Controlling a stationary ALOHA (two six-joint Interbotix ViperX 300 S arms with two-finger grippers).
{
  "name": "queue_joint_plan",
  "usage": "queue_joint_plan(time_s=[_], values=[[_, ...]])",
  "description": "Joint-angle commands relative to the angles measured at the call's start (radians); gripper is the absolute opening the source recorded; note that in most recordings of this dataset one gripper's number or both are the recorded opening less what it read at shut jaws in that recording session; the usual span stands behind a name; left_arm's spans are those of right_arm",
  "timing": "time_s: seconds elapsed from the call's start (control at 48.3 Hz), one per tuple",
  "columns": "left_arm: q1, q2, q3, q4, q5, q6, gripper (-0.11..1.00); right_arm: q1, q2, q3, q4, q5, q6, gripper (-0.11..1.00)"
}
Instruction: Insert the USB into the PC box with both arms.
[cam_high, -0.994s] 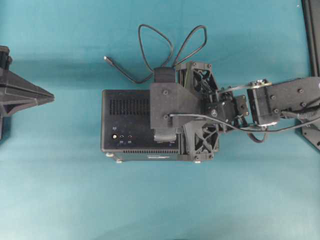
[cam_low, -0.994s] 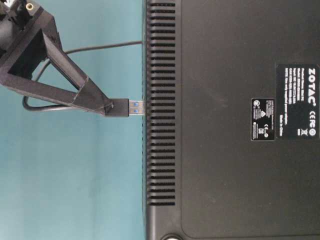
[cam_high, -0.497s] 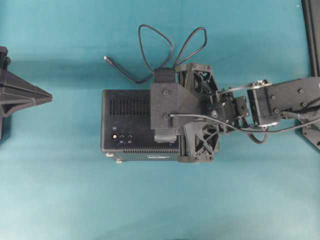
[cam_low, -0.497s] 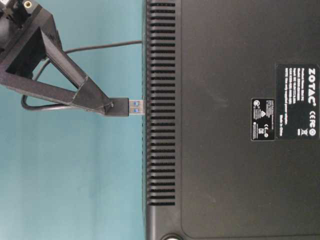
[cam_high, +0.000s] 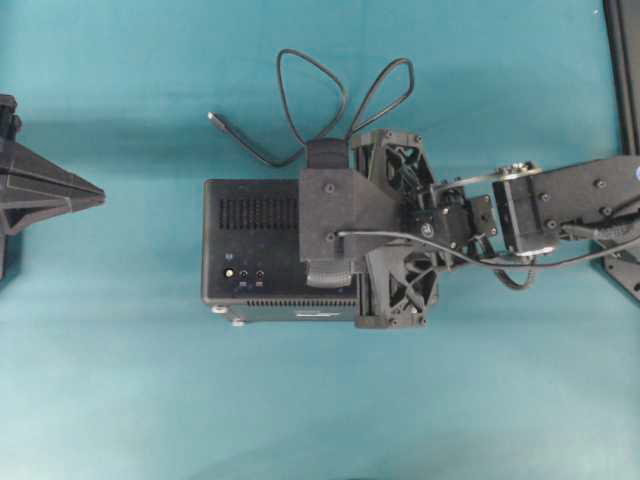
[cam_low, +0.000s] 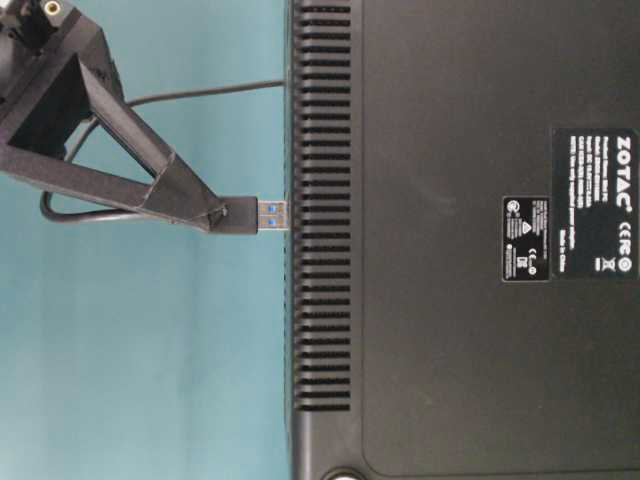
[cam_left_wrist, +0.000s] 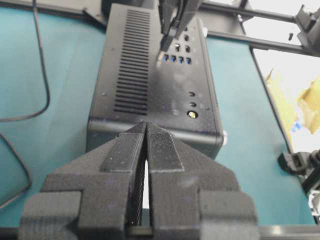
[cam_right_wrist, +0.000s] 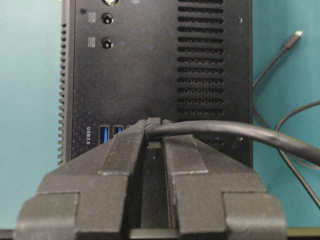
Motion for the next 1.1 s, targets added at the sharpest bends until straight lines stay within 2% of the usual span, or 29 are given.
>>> queue_joint_plan(time_s=[0.0,1.077], values=[[-0.005,0.000,-0.012,0.003,-0.003,0.002,0.00,0.012,-0.003,-0.005,0.009,0.006,0.018,0.11],[-0.005,-0.006,-0.011,0.002,-0.003,0.002,0.00,0.023,0.005,-0.005,0.028,0.025,0.018,0.11]])
